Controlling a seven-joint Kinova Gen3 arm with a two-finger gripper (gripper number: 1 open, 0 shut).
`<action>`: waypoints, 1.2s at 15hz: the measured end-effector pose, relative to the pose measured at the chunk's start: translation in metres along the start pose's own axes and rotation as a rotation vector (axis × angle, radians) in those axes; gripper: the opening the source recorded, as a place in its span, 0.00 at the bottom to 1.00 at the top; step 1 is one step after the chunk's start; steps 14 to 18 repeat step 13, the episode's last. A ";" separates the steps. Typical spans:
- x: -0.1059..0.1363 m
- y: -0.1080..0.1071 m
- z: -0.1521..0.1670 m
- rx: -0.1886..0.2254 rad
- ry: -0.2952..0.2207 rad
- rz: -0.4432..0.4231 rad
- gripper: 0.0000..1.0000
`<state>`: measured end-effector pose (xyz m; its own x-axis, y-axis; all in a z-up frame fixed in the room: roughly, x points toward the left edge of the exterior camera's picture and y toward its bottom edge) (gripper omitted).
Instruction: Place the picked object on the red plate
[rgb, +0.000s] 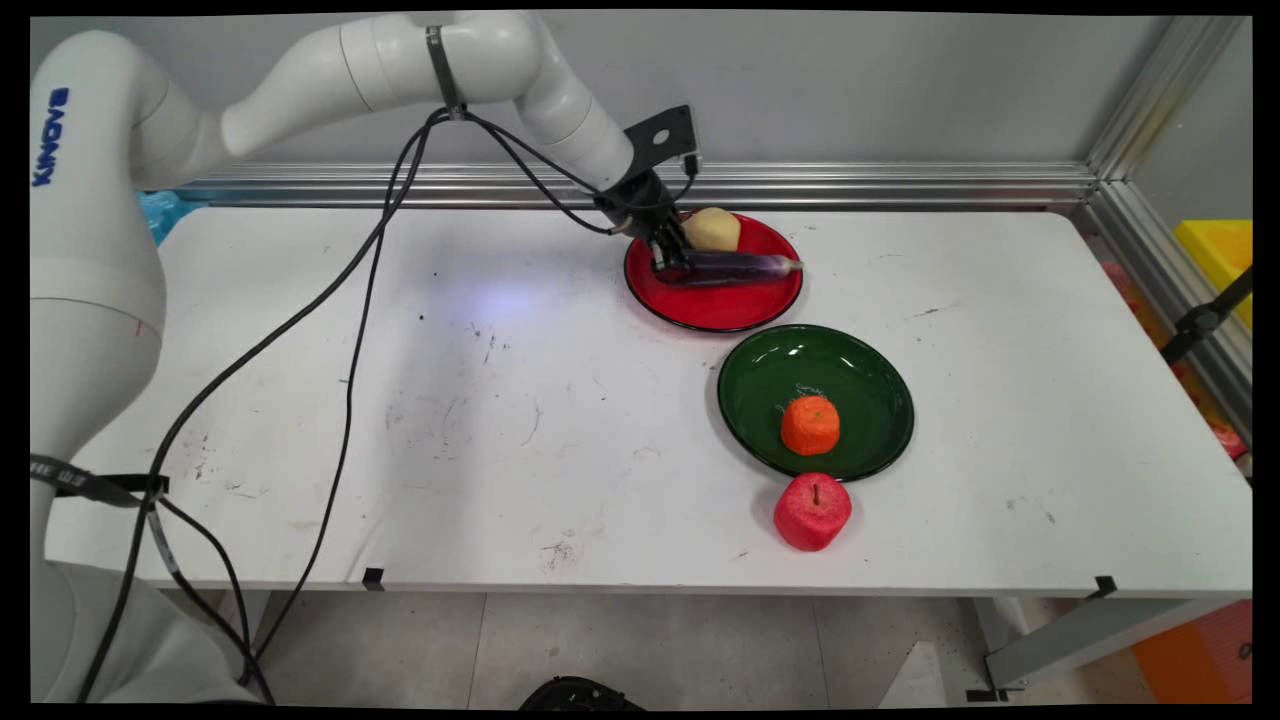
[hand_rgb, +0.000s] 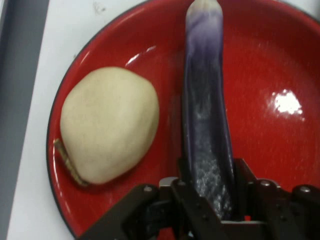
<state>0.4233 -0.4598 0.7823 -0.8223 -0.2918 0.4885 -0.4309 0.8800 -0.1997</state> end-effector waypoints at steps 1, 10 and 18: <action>-0.003 -0.002 0.000 -0.001 -0.006 -0.001 0.00; -0.016 -0.012 -0.002 0.004 -0.028 -0.017 1.00; -0.015 -0.014 -0.003 0.008 -0.024 -0.034 1.00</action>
